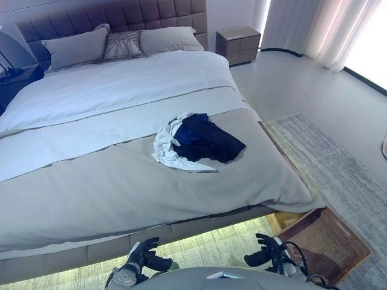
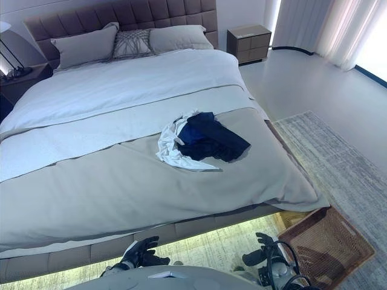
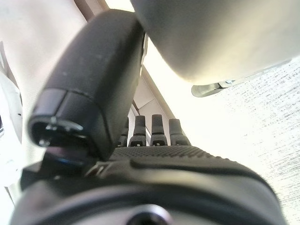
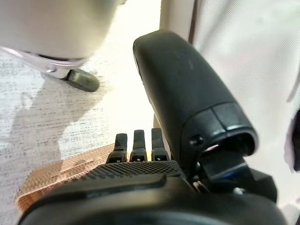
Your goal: Pick up the clothes from the bed and place them into the basket
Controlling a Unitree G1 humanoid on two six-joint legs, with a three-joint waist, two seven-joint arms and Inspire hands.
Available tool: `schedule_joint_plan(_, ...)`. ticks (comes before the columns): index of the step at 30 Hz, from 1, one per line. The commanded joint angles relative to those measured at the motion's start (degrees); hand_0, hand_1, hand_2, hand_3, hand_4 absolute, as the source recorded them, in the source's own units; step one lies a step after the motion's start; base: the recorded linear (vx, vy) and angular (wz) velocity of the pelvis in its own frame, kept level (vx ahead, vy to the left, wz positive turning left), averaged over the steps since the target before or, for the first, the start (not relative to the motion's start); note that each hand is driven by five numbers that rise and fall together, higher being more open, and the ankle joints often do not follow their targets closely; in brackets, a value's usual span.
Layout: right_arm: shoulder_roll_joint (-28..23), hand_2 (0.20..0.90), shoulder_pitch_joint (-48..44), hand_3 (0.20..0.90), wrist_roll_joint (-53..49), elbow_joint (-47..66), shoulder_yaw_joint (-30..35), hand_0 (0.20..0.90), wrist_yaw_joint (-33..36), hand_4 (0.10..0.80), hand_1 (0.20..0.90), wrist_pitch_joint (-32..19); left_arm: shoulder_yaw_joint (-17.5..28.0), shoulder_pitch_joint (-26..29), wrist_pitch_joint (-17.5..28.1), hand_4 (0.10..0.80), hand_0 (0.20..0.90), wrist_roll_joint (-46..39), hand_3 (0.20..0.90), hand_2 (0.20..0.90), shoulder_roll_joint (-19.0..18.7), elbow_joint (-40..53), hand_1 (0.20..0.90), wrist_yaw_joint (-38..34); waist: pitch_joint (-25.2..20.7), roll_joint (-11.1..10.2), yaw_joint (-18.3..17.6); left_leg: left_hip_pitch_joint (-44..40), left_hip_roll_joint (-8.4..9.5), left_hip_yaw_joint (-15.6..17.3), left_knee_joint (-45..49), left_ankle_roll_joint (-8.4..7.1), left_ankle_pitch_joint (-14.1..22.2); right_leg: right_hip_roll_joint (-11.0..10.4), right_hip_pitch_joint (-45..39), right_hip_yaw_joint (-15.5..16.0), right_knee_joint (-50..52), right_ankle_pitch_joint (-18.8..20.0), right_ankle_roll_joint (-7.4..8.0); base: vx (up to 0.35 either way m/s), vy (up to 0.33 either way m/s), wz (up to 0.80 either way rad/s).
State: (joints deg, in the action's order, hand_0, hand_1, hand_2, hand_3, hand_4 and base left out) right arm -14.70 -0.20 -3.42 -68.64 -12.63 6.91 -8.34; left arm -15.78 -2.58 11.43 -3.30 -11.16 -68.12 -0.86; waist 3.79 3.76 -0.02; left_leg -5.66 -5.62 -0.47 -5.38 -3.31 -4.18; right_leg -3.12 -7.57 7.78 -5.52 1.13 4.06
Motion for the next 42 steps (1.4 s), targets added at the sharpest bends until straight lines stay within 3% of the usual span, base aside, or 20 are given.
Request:
schedule_joint_plan(1,-0.14,0.900,-6.60,0.900,-4.46,4.97,-0.07,0.900,-0.67,0.800,0.900,-5.09,1.72,5.29,1.66,0.800,0.900,-1.90,0.900,0.900,-2.64,1.47,0.900,-1.46,2.43,-4.04,1.33,-2.86,5.08,1.09,0.38,3.42,5.09,-1.87,-0.71,-1.17,3.08,-0.56,0.50,-0.007,-0.029,0.04)
schedule_joint_plan(4,-1.80,0.900,-7.75,0.900,-3.38,9.87,-0.41,0.900,0.57,0.800,0.900,-6.62,1.88,5.23,1.52,0.800,0.900,-2.32,0.900,0.900,-3.51,3.18,0.900,-2.13,2.55,-4.36,1.69,-2.89,4.98,1.29,0.38,3.27,4.94,-1.61,-0.73,-1.12,2.81,-0.42,0.21,-0.001,-0.011,0.08)
schedule_joint_plan(8,-5.34,0.900,-9.78,0.900,-3.62,19.34,-0.15,0.900,2.84,0.800,0.900,-5.82,3.15,4.89,2.61,0.800,0.900,-5.75,0.900,0.900,-4.01,6.46,0.900,-2.07,4.20,-5.91,2.26,1.49,6.15,1.41,11.15,2.29,7.63,-2.13,0.31,-2.41,3.80,-0.19,-1.12,-0.024,0.058,0.05)
schedule_joint_plan(9,-7.29,0.900,-11.14,0.900,-3.27,22.23,0.09,0.900,5.46,0.800,0.900,-6.16,2.86,5.98,2.79,0.800,0.900,-6.91,0.900,0.900,-4.42,7.94,0.900,-1.20,5.89,-5.78,2.92,3.95,5.94,1.91,10.93,1.78,6.19,-2.53,1.16,-1.73,5.37,-0.09,-0.83,-0.115,0.163,0.14)
schedule_joint_plan(11,-9.16,0.900,-14.81,0.900,-3.46,22.22,0.40,0.900,6.60,0.800,0.900,-5.95,2.19,7.62,1.77,0.800,0.900,-6.25,0.900,0.900,-4.73,9.09,0.900,-0.73,6.83,-5.49,3.25,3.79,5.86,1.99,9.73,2.51,5.93,-3.32,2.74,-1.20,7.04,0.03,-0.50,-0.122,0.198,0.26)
schedule_joint_plan(13,-11.49,0.900,-22.00,0.900,-4.56,23.44,-0.36,0.900,9.14,0.800,0.900,-3.55,1.10,9.32,1.33,0.800,0.900,-8.86,0.900,0.900,-5.34,10.87,0.900,-2.22,7.77,-4.54,3.85,2.57,6.50,0.40,5.77,4.36,4.88,-3.79,6.13,-1.87,12.81,-0.31,0.41,-0.059,0.258,0.11)
schedule_joint_plan(16,-13.94,0.900,-21.30,0.900,-2.76,29.75,1.40,0.900,10.29,0.800,0.900,-2.83,2.27,7.41,2.81,0.800,0.900,-8.94,0.900,0.900,-7.22,14.39,0.900,-3.19,8.60,-3.80,3.72,1.07,7.36,-0.21,3.95,5.53,4.47,-3.86,12.49,-2.03,28.42,2.19,2.38,0.078,0.156,-0.14)
schedule_joint_plan(20,-16.42,0.900,-24.02,0.900,-0.66,31.90,1.27,0.900,12.37,0.800,0.900,-2.61,2.83,6.34,4.37,0.800,0.900,-10.78,0.900,0.900,-9.60,16.13,0.900,-3.66,9.14,-4.02,2.87,-1.50,7.54,-3.51,2.00,4.74,4.76,-2.82,14.62,-4.58,21.91,4.32,2.31,0.168,-0.108,0.10)
schedule_joint_plan(23,-16.89,0.900,-31.12,0.900,2.46,31.37,-0.89,0.900,16.79,0.800,0.900,0.04,1.74,10.32,5.07,0.800,0.900,-9.63,0.900,0.900,-10.80,17.96,0.900,-3.84,9.25,-4.32,2.68,-0.22,7.40,-4.92,3.94,4.63,6.62,-2.52,13.87,-7.97,12.73,3.55,1.33,0.098,-0.236,0.49)
schedule_joint_plan(26,-19.23,0.900,-37.56,0.900,2.37,30.12,-2.52,0.900,17.07,0.800,0.900,5.19,0.60,13.44,4.04,0.800,0.900,-10.23,0.900,0.900,-10.46,21.73,0.900,-4.55,9.09,-4.94,4.21,2.55,6.37,-3.39,5.29,3.82,5.60,-2.28,10.61,-5.36,10.80,1.91,0.42,0.050,-0.208,0.57)
schedule_joint_plan(33,-26.69,0.900,-44.08,0.900,3.89,23.83,-3.14,0.900,17.28,0.800,0.900,8.51,-2.72,14.16,8.40,0.800,0.900,-13.47,0.900,0.900,-12.79,33.23,0.900,-1.69,11.95,-4.95,6.89,8.66,5.53,-4.21,11.99,1.71,5.95,-3.89,11.76,0.24,13.95,-0.84,-0.90,0.020,-0.075,0.47)
schedule_joint_plan(42,-30.29,0.900,-52.62,0.900,6.28,15.80,-7.90,0.900,17.38,0.800,0.900,10.23,-4.14,15.99,13.70,0.800,0.900,-20.61,0.900,0.900,-15.51,43.82,0.900,-3.00,18.60,-1.62,8.54,17.18,7.61,-6.24,19.82,1.87,7.56,-6.02,21.20,1.92,23.57,-3.93,-2.18,-0.039,0.044,0.14)
